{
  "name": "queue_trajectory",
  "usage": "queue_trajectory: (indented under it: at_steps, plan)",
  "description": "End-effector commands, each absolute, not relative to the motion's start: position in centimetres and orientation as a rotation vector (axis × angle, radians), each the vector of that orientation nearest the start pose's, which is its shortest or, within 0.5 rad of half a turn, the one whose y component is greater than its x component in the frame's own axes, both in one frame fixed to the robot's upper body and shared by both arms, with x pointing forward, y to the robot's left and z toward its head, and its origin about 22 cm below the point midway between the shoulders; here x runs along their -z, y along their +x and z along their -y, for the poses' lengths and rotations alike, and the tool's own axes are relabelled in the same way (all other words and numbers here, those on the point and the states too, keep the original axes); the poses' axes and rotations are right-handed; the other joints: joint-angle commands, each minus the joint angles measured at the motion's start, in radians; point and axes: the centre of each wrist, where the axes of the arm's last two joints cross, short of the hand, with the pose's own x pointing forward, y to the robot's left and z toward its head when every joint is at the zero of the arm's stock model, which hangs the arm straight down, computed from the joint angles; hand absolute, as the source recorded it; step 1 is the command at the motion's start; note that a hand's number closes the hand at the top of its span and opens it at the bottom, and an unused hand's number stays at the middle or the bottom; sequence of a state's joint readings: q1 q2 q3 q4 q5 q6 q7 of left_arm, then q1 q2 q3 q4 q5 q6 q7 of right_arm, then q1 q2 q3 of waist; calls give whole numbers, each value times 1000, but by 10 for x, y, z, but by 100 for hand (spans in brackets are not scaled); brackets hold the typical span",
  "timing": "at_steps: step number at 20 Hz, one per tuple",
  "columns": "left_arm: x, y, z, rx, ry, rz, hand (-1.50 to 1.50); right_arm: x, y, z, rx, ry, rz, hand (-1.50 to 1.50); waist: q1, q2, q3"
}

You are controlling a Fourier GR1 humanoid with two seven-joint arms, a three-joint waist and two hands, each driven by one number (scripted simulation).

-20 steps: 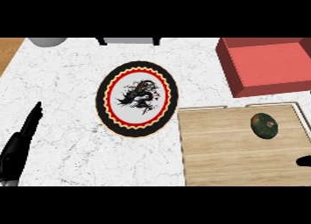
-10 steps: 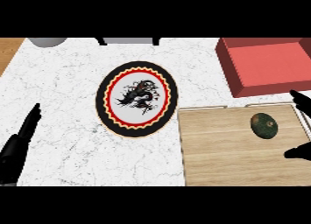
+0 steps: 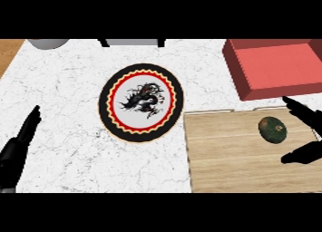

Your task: Pick the squash from the tray and place it in the plate

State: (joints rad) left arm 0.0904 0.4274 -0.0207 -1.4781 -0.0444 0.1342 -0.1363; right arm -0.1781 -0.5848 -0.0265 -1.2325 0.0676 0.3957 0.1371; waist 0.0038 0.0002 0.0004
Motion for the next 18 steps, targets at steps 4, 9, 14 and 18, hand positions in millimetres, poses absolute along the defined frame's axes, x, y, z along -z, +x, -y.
queue_trajectory:
  at_steps: [4,9,14,18]
  plan:
    - [4,218,-347,281,470,1511,0,-14,275,401,-645,-265,1088,-150,-2,0,0]
    - [4,215,-315,297,451,1521,0,8,300,383,-679,-265,1077,-150,5,1,0]
    - [9,209,-342,299,493,1507,0,13,303,375,-619,-233,1194,150,4,1,0]
    - [-1,224,-334,297,466,1525,0,6,301,365,-632,-251,1204,150,-2,0,0]
